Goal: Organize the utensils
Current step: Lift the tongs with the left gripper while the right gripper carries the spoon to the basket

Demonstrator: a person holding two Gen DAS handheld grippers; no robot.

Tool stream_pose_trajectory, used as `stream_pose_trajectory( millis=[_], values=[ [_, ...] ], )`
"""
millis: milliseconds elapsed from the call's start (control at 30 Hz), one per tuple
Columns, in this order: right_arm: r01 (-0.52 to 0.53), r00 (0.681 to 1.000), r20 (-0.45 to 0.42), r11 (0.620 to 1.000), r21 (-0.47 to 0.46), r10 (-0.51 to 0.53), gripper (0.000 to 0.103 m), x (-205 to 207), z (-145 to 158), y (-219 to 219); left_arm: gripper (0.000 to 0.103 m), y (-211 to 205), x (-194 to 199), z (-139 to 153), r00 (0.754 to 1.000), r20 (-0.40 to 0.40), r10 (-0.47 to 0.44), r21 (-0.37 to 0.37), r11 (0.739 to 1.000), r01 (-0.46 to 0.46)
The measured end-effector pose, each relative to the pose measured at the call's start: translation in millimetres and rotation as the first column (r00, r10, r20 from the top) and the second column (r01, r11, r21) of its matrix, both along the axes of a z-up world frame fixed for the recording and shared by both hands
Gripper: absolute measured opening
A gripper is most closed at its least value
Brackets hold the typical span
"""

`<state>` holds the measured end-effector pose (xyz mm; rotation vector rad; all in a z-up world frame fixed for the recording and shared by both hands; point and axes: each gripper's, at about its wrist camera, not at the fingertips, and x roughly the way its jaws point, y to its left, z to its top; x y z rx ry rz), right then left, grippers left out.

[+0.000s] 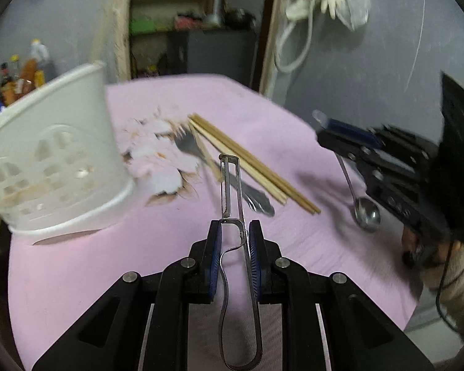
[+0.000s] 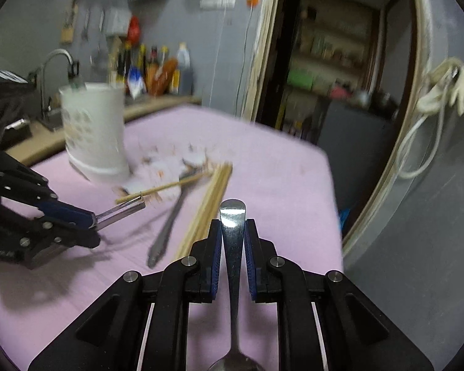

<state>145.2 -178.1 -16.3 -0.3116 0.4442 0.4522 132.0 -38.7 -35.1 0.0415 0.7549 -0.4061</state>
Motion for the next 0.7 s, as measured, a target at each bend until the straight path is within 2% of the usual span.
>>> stream_pose_trajectory(
  millis=[200,367,700],
  values=[
    [0.027,0.985,0.169,0.998,0.063,-0.038,0.011,-33,10,-4,0.014,7,-21,16,0.987,0.149,0.063,-0.065,0.996,-0.054],
    [0.030,0.975,0.217,0.994,0.109,-0.053,0.011,-42,15,-6,0.014,6,-29,27,0.968,0.232,0.093,-0.082,0.994,-0.076],
    [0.020,0.957,0.282,0.988,0.156,-0.063,0.011,-55,24,-6,0.014,11,-42,41,0.941,0.305,0.143,-0.145,0.984,-0.102]
  ],
)
